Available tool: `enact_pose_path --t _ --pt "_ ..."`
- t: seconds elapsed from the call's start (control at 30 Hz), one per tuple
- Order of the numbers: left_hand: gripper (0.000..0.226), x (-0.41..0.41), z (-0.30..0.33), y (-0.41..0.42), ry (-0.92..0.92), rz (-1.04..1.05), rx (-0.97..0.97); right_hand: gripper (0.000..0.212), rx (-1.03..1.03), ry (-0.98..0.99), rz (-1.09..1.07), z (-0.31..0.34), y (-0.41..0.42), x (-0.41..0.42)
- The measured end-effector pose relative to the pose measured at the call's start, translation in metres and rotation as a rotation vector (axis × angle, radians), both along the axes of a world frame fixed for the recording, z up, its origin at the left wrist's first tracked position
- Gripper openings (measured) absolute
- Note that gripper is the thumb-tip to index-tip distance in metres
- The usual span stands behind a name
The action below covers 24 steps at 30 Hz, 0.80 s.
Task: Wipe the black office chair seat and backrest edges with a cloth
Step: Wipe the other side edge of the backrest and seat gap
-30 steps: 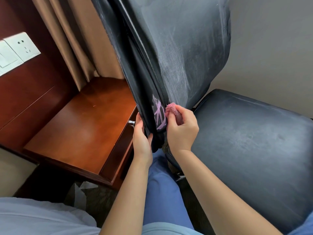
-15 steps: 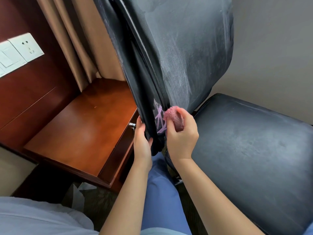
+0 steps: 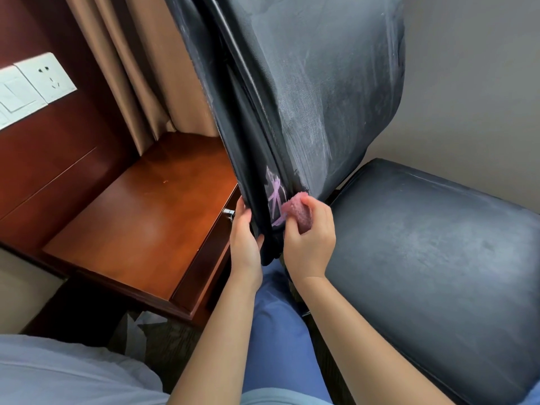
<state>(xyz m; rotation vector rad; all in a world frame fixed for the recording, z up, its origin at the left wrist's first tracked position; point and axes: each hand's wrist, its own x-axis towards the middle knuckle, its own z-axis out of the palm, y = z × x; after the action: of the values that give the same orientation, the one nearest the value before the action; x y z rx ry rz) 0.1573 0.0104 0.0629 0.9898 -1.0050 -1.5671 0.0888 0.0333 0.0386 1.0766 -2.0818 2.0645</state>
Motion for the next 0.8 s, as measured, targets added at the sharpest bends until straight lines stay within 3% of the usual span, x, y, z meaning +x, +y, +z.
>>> enact_pose_path --t 0.23,0.37,0.5,0.8 --pt "0.037 0.001 -0.004 -0.003 -0.026 -0.010 -0.021 0.022 0.009 -0.053 -0.013 -0.011 -0.001 0.004" --pt "0.037 0.004 -0.012 -0.004 -0.086 -0.012 -0.047 0.026 0.304 -0.430 0.048 -0.046 0.004 0.019" --pt "0.040 0.014 -0.011 -0.010 -0.120 -0.034 -0.074 0.024 0.189 -0.619 -0.041 -0.034 -0.002 0.027" --pt "0.037 0.016 -0.024 -0.020 -0.097 0.008 -0.046 0.026 0.012 -0.435 -0.042 -0.026 0.002 0.013"
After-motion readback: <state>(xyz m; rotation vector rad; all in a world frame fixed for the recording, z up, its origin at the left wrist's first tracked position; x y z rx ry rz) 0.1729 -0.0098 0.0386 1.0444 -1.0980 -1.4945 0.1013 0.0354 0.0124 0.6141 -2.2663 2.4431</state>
